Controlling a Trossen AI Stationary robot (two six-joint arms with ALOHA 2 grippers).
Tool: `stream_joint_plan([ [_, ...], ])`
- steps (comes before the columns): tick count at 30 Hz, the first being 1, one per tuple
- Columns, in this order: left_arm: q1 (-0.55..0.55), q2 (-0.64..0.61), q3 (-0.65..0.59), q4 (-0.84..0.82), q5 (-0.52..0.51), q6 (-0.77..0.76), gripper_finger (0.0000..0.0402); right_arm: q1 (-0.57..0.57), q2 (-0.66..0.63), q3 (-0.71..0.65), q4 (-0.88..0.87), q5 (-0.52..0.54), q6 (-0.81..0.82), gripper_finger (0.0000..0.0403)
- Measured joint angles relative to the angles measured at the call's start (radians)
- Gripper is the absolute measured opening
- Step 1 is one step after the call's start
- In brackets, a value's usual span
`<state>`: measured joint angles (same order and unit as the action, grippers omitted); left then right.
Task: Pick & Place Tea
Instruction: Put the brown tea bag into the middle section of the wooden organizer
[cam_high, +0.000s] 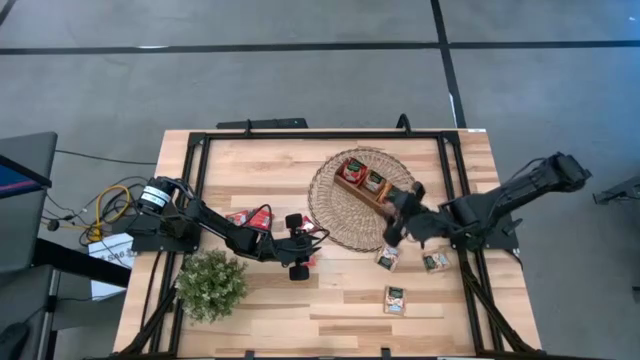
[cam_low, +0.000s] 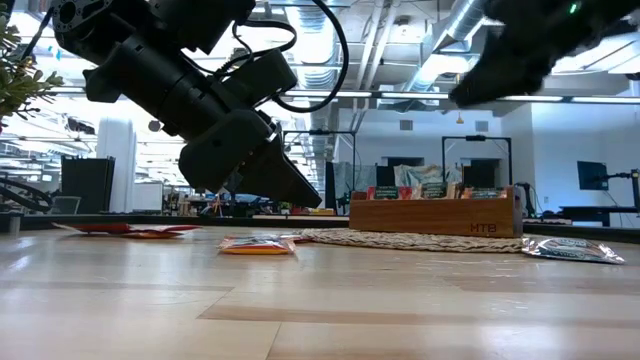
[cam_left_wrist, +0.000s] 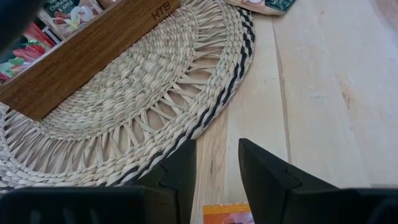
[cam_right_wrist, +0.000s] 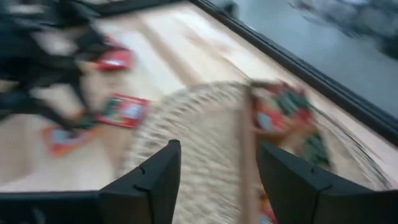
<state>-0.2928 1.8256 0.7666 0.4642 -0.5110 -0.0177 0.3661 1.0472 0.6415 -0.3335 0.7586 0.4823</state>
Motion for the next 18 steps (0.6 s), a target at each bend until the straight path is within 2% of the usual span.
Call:
stream_joint_plan([
  [7, 0.000, 0.000, 0.000, -0.002, 0.000, 0.000, 0.0112, 0.110, 0.073, 0.014, 0.219, -0.002, -0.208, 0.0174],
  [11, 0.000, 0.000, 0.000, -0.002, 0.000, 0.000, 0.0112, 0.125, 0.113, 0.014, 0.272, -0.034, -0.252, 0.0165],
  [13, 0.000, 0.000, 0.000, -0.002, 0.000, 0.000, 0.0112, 0.120, 0.130, 0.014, 0.287, -0.116, -0.247, 0.0163],
  [16, 0.000, 0.000, 0.000, -0.002, 0.000, 0.000, 0.0112, 0.109, 0.169, 0.015, 0.325, -0.298, -0.235, 0.0162],
  [18, 0.000, 0.000, 0.000, -0.001, 0.000, 0.000, 0.0112, 0.103, 0.202, 0.016, 0.356, -0.400, -0.173, 0.0163],
])
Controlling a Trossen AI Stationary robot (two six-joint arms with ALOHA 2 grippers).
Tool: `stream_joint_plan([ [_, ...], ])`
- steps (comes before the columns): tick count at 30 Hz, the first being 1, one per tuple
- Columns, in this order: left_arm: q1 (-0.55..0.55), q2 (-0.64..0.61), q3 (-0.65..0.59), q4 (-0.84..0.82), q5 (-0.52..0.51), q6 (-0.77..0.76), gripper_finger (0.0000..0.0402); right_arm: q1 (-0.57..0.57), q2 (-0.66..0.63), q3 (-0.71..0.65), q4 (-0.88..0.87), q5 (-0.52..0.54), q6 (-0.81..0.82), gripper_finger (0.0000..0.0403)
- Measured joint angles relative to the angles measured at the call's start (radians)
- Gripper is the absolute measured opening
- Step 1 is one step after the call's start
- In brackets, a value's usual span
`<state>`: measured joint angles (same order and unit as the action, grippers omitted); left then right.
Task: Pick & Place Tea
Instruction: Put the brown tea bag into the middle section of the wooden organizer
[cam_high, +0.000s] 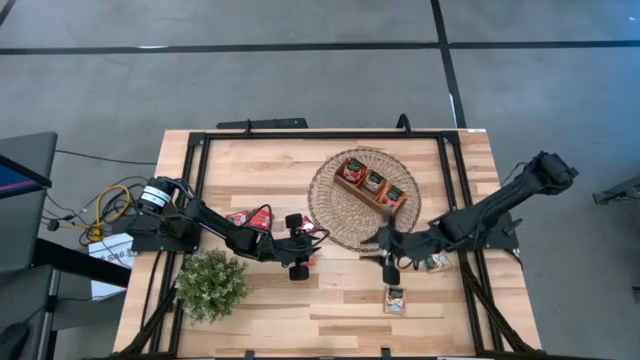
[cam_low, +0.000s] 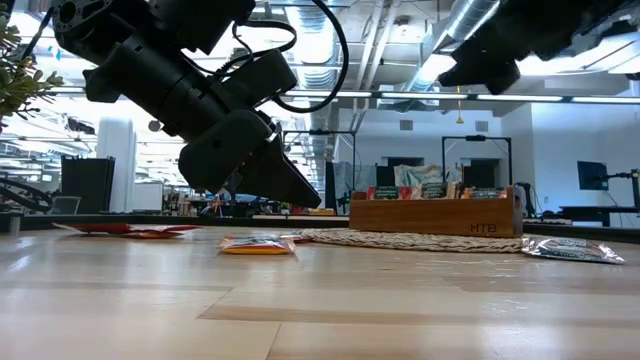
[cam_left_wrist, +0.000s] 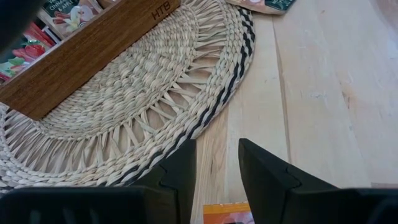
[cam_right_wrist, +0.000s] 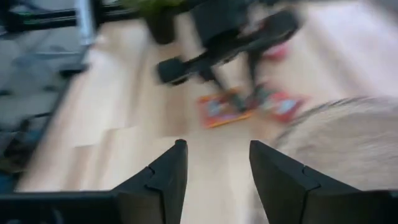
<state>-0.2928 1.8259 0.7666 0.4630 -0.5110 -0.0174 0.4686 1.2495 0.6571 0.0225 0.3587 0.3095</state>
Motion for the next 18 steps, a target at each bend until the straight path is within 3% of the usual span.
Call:
stream_joint_plan([
  [6, 0.000, 0.000, 0.000, 0.002, 0.000, -0.001, 0.0112, -0.006, 0.107, 0.000, -0.055, -0.258, 0.238, 0.0184],
  [11, 0.000, 0.000, 0.000, 0.002, 0.000, -0.019, 0.0112, -0.018, 0.131, 0.000, -0.273, -0.442, 0.443, 0.0216],
  [18, 0.000, 0.000, 0.000, 0.002, 0.000, -0.020, 0.0112, -0.033, 0.112, -0.001, -0.582, -0.439, 0.580, 0.0224],
])
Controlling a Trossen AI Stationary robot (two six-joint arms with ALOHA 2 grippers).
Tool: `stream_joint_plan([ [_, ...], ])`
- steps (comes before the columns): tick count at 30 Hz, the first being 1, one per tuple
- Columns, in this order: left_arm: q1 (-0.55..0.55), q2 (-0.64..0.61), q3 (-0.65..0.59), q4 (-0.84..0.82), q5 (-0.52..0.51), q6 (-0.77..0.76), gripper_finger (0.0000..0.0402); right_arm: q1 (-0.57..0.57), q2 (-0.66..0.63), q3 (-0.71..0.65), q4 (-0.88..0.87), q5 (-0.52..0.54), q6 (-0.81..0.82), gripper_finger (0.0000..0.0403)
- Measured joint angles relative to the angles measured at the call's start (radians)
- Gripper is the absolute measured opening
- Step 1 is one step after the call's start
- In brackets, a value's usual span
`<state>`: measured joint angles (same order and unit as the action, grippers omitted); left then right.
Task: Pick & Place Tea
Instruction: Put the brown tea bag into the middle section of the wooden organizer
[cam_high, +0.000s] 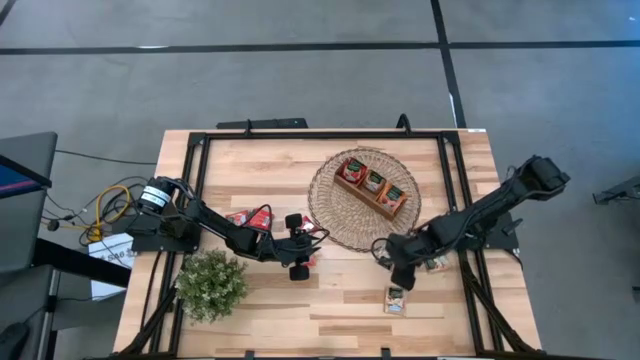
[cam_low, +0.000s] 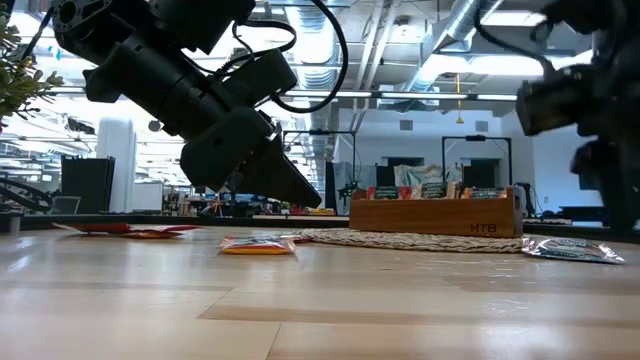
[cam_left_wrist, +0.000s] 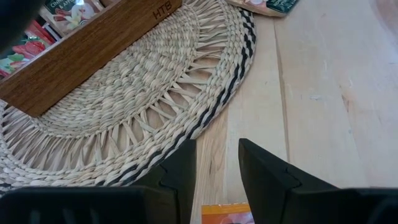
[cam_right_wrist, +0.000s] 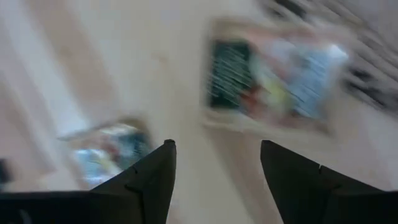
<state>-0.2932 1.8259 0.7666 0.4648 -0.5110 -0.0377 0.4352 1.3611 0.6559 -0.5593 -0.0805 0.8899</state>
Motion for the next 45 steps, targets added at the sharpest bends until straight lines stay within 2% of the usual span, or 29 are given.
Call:
stream_joint_plan([
  [4, 0.000, 0.000, 0.000, 0.000, 0.003, 0.000, 0.0112, -0.033, -0.002, -0.039, -0.041, 0.007, 0.027, 0.0217],
  [10, 0.000, 0.000, 0.000, -0.002, 0.036, -0.001, 0.0112, -0.107, -0.007, -0.112, 0.058, 0.000, -0.005, 0.0206],
  [21, 0.000, 0.000, 0.000, 0.000, 0.042, -0.005, 0.0112, -0.149, -0.003, -0.119, 0.136, -0.001, -0.129, 0.0169],
  [25, 0.000, 0.000, 0.000, 0.000, 0.047, -0.005, 0.0112, -0.148, 0.000, -0.122, 0.190, 0.010, -0.159, 0.0156],
  [32, 0.000, 0.000, 0.000, 0.028, 0.121, -0.004, 0.0112, -0.144, 0.004, -0.119, 0.383, 0.002, -0.187, 0.0127],
  [39, 0.000, 0.000, 0.000, 0.034, 0.133, -0.005, 0.0112, -0.116, 0.004, -0.120, 0.358, -0.008, -0.186, 0.0084],
  [42, 0.000, 0.000, 0.000, 0.038, 0.133, -0.005, 0.0112, -0.101, -0.002, -0.120, 0.387, -0.014, -0.186, 0.0083],
  [45, 0.000, 0.000, 0.000, 0.040, 0.133, -0.004, 0.0112, -0.075, 0.005, -0.120, 0.444, -0.019, -0.188, 0.0100],
])
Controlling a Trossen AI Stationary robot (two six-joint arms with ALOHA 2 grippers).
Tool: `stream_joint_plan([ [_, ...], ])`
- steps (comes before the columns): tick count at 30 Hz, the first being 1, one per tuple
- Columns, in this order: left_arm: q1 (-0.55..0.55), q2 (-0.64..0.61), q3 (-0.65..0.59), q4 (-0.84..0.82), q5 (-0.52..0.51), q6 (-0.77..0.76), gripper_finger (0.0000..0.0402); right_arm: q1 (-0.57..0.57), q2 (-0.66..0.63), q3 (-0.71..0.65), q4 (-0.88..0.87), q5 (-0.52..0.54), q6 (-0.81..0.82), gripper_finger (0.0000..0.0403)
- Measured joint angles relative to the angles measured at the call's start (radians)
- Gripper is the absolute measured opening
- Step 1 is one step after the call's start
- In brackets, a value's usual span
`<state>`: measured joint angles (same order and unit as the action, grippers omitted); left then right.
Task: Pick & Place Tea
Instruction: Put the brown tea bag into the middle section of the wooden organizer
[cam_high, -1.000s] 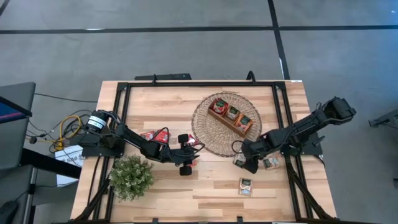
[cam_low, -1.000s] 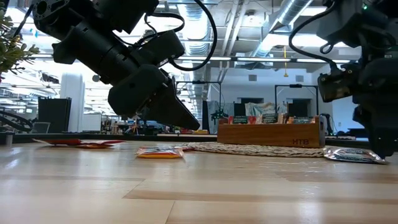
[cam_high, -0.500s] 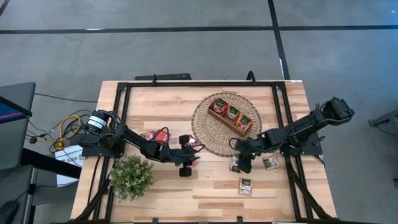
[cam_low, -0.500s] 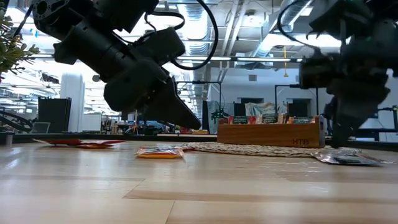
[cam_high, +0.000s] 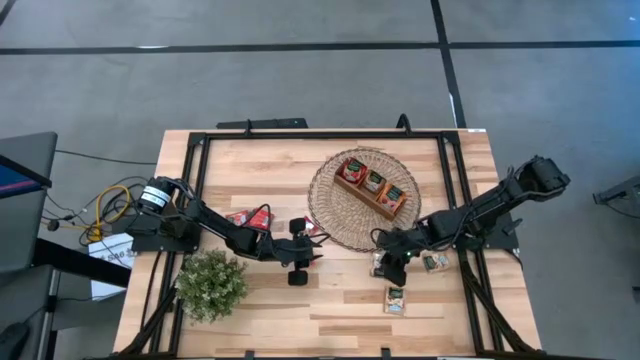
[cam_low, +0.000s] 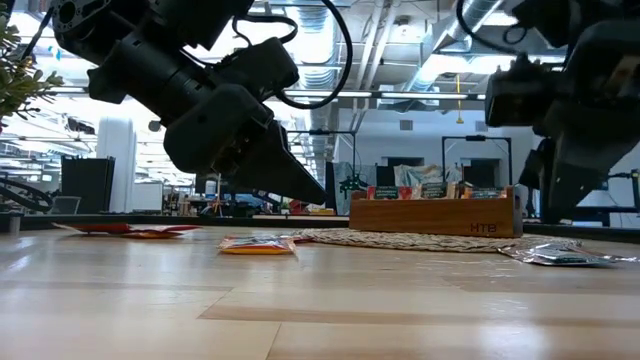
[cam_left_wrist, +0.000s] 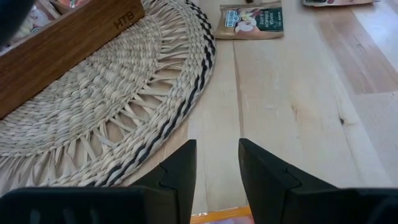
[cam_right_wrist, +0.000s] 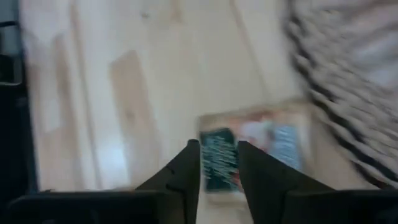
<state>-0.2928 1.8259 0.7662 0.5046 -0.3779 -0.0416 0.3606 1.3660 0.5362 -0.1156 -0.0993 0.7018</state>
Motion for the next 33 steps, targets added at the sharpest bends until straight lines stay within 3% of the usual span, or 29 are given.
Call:
stream_joint_plan([
  [6, 0.000, 0.000, 0.000, 0.002, 0.000, 0.004, 0.0112, 0.137, 0.087, 0.029, 0.064, 0.063, -0.289, 0.0162],
  [12, 0.000, 0.000, 0.000, 0.002, 0.000, 0.005, 0.0112, 0.279, 0.185, 0.170, -0.177, 0.302, -0.480, 0.0184],
  [18, 0.000, 0.000, 0.000, 0.002, 0.000, 0.006, 0.0112, 0.357, 0.267, 0.273, -0.404, 0.422, -0.567, 0.0175],
  [22, 0.000, 0.000, 0.000, 0.001, 0.000, 0.006, 0.0112, 0.385, 0.320, 0.283, -0.397, 0.448, -0.718, 0.0165],
  [28, 0.000, 0.000, 0.000, -0.001, 0.000, 0.007, 0.0112, 0.424, 0.395, 0.282, -0.400, 0.690, -0.767, 0.0140],
  [33, 0.000, 0.000, 0.000, -0.001, 0.000, 0.007, 0.0112, 0.426, 0.421, 0.281, -0.405, 0.748, -0.816, 0.0113],
])
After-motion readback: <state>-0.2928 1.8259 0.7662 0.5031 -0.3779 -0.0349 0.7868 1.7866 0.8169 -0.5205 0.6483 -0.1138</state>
